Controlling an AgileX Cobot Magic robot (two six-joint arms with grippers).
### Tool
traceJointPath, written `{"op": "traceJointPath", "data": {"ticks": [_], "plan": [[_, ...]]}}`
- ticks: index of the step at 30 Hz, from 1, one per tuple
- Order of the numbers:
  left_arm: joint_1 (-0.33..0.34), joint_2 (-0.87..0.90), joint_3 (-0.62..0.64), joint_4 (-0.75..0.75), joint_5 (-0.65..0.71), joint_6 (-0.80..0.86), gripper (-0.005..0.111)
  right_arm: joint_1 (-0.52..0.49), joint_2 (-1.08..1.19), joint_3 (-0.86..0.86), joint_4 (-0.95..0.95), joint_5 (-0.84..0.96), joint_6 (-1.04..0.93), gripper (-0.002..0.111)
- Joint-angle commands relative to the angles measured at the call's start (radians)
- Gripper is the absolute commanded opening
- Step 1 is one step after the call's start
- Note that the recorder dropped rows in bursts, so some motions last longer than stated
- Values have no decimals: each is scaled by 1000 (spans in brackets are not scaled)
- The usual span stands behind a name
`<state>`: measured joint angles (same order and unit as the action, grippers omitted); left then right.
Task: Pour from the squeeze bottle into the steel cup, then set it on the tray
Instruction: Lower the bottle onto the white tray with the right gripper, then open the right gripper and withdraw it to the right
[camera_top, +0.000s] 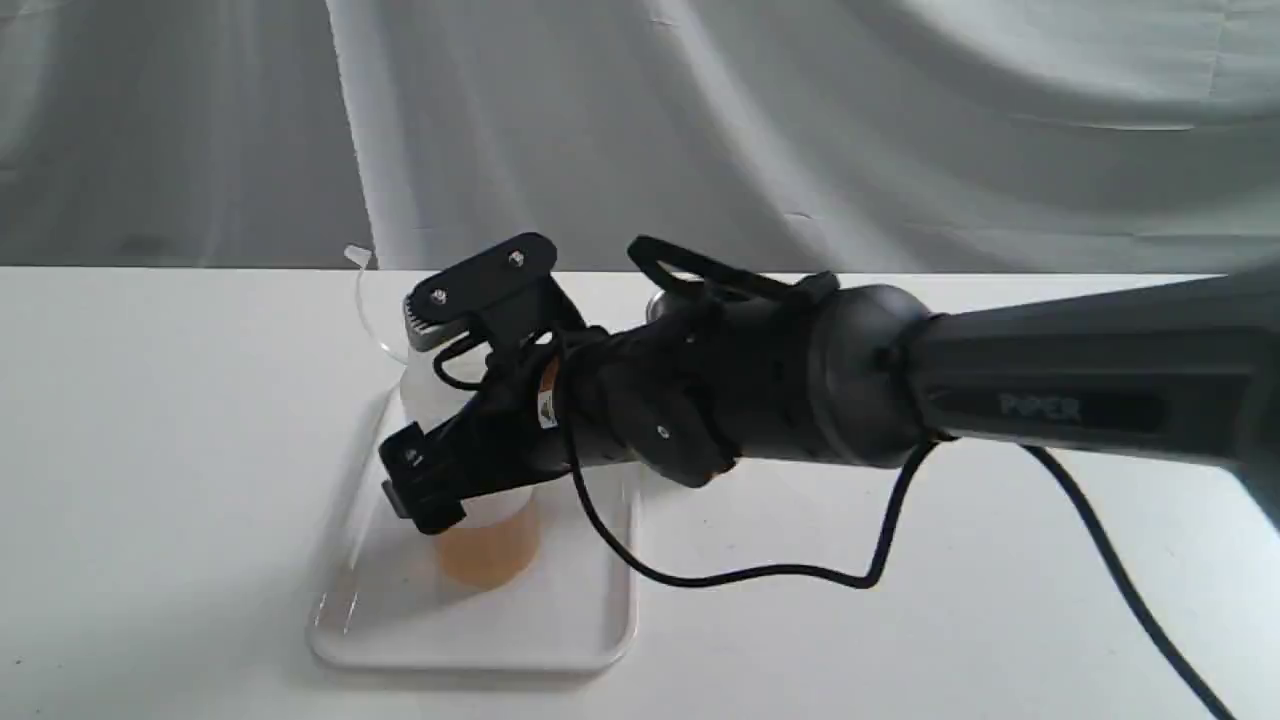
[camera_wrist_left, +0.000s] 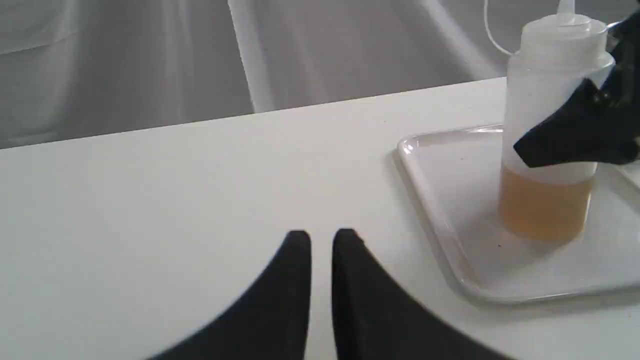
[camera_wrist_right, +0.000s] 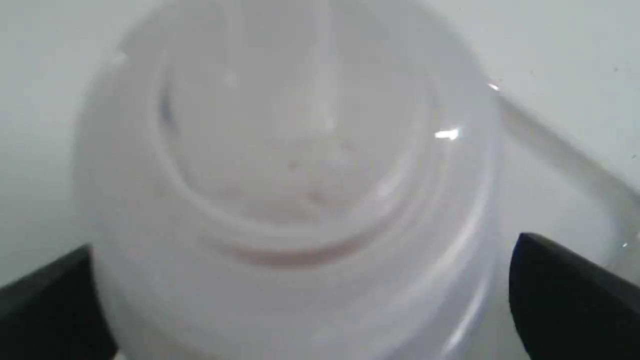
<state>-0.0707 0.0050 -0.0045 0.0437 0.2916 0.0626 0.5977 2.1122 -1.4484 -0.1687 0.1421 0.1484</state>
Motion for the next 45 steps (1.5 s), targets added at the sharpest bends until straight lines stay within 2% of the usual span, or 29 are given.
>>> {"op": "traceJointPath", "data": {"ticks": [1,16,20,21,25,29,32,35,37,45], "plan": [[-3,-5,4,1,-7,-2,8,-7,-64,6,-11,12,-9,100],[-3,-5,4,1,-7,-2,8,-7,-491,352,-23,-11,-18,99],[-3,-5,4,1,-7,-2,8,-7,-641,500,-23,-82,18,94],[-3,-5,4,1,-7,-2,8,-7,-672,536,-23,-118,20,92],[-3,-5,4,1,-7,-2,8,-9,-815,730,-23,-354,23,69],[-3,-5,4,1,-7,-2,8,-8,-916,898,-23,-590,23,36],[-3,-5,4,1,-7,-2,8,-8,-955,954,-23,-634,23,17],[-3,-5,4,1,-7,-2,8,-8,-979,971,-23,-627,23,4],[-3,-5,4,1,-7,-2,8,-8,-989,973,-23,-627,28,0],[-3,-5,4,1,-7,-2,8,-8,-994,973,-8,-657,63,0]]}}
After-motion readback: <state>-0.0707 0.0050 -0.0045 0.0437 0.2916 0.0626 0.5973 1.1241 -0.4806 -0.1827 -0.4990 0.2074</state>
